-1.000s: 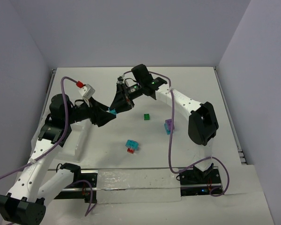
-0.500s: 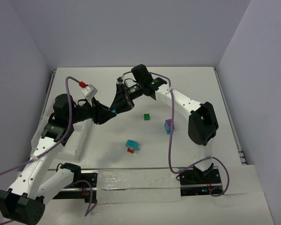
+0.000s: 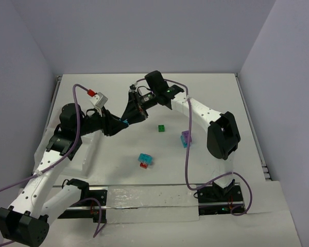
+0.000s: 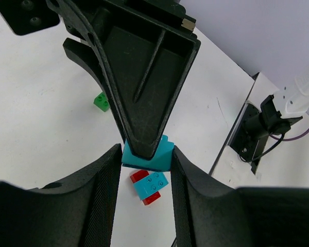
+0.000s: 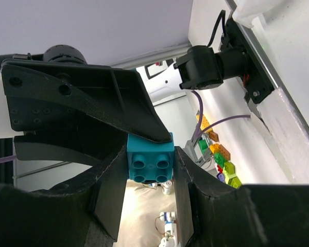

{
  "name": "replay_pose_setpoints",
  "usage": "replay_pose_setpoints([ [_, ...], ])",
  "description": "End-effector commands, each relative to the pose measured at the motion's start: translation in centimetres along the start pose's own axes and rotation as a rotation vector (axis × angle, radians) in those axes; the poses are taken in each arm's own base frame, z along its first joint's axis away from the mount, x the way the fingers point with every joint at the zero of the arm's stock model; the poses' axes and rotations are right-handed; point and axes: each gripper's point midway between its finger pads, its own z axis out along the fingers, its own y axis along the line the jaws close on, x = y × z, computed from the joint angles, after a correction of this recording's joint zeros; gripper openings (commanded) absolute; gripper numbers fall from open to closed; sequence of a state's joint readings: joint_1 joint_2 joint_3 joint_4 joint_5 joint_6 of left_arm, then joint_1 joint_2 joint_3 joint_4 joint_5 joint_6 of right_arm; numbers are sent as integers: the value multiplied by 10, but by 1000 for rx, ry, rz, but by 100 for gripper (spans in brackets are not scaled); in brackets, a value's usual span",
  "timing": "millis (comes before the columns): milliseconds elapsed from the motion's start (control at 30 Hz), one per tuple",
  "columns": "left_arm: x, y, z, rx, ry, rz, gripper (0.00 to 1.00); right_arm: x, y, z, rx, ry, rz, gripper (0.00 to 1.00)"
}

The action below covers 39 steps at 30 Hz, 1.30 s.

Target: Sort the legos into containers by color

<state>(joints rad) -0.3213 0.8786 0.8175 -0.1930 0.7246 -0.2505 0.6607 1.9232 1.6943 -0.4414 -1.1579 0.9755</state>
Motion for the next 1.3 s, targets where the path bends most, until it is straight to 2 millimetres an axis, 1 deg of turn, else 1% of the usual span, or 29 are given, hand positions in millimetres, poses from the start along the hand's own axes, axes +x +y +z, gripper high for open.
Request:
replay_pose_setpoints([
  [0,3,1,-6,-52,-5,-39,0,3,25,-14,-44,-26,-115,46],
  [167,5,1,-13,-85,-31,-56,0,1,23,-16,-48,-21,-111,48],
  [300,9,2,-12,-82,-19,-85,0,0,22,-16,-54,-13,-110,48],
  [433,11,7,-9,-103,-3,-96,0,-2,19,-16,-54,-11,-100,49],
  [500,11,10,-9,-116,1,-99,0,-5,16,-18,-48,-23,-92,63],
  [533,12,12,-9,-125,7,-106,0,-7,14,-18,-42,-30,-88,65],
  [567,15,15,-8,-141,17,-114,0,-9,11,-21,-31,-47,-81,73],
  [600,16,16,-8,-145,21,-115,0,-12,9,-23,-24,-58,-78,73],
  [633,17,19,-9,-164,28,-123,0,-14,7,-27,-14,-73,-76,78],
  [700,19,26,-10,-203,27,-127,0,-22,-2,-37,31,-122,-62,79],
  [767,19,30,-14,-238,19,-132,0,-27,-17,-49,92,-164,-37,80],
  [800,19,35,-17,-280,9,-141,0,-32,-28,-56,163,-208,-10,81],
  [867,18,40,-21,-326,-1,-153,0,-39,-44,-70,247,-258,-10,81],
  [900,18,45,-26,-373,-10,-169,0,-43,-56,-80,318,-294,-3,81],
  [933,19,51,-32,-428,-19,-187,0,-46,-61,-87,363,-321,-6,81],
  [967,20,63,-41,-520,-35,-208,0,-49,-72,-95,425,-351,-4,82],
  [1000,23,60,-45,-524,-33,-228,0,-47,-74,-97,433,-347,-1,82],
  [1067,22,74,-71,-698,-108,-302,0,-45,-83,-102,474,-356,4,82],
  [1100,16,76,-83,-754,-171,-326,0,-45,-86,-103,484,-356,0,82],
  [1133,19,77,-85,-765,-164,-333,0,-45,-88,-102,486,-353,5,82],
  [1167,14,83,-101,-846,-235,-365,0,-45,-91,-102,491,-351,5,82],
  [1200,19,87,-113,-914,-243,-394,0,-45,-94,-102,497,-348,12,82],
  [1233,17,97,-130,-1022,-310,-438,0,-45,-95,-101,497,-344,8,82],
  [1267,24,100,-137,-1070,-316,-479,0,-46,-95,-101,494,-343,5,82],
])
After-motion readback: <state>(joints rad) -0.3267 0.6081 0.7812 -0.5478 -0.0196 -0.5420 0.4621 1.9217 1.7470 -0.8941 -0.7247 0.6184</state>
